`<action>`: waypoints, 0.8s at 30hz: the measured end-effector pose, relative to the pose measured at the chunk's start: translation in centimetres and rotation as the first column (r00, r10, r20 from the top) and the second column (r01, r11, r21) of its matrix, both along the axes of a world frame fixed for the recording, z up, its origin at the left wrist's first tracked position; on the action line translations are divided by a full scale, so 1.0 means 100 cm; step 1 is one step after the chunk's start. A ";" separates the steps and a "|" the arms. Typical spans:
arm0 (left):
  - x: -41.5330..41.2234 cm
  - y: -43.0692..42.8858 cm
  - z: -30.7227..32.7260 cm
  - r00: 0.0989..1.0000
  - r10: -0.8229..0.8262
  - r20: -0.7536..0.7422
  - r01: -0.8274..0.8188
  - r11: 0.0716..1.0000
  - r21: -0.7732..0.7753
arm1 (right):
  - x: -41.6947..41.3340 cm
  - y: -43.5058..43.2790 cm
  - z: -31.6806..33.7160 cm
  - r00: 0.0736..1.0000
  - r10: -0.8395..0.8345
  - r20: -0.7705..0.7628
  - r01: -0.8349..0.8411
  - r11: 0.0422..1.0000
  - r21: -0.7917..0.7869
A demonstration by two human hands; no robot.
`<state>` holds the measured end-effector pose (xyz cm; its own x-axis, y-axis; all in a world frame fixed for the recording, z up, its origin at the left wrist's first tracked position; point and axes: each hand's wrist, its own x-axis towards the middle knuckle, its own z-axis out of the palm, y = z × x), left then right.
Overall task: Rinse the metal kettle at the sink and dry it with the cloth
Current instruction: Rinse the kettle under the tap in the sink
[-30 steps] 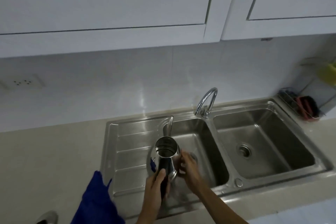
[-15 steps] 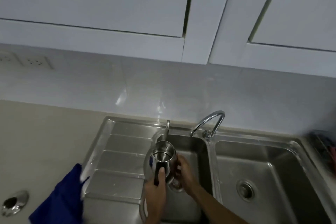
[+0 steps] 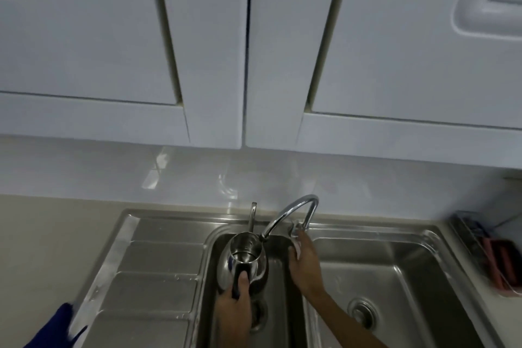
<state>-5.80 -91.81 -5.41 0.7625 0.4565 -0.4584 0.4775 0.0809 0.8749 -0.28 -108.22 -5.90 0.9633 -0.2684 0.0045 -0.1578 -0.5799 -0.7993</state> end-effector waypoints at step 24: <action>0.014 0.000 -0.021 0.998 -0.068 0.010 0.067 0.993 0.095 | 0.100 -0.042 -0.027 0.825 0.413 -0.386 -0.545 0.763 -0.348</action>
<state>-4.42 -91.82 -7.56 0.7988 0.4448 -0.4050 0.4672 -0.0346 0.8835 9.76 -112.40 -8.62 0.9415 0.1953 -0.2746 0.0653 -0.9053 -0.4198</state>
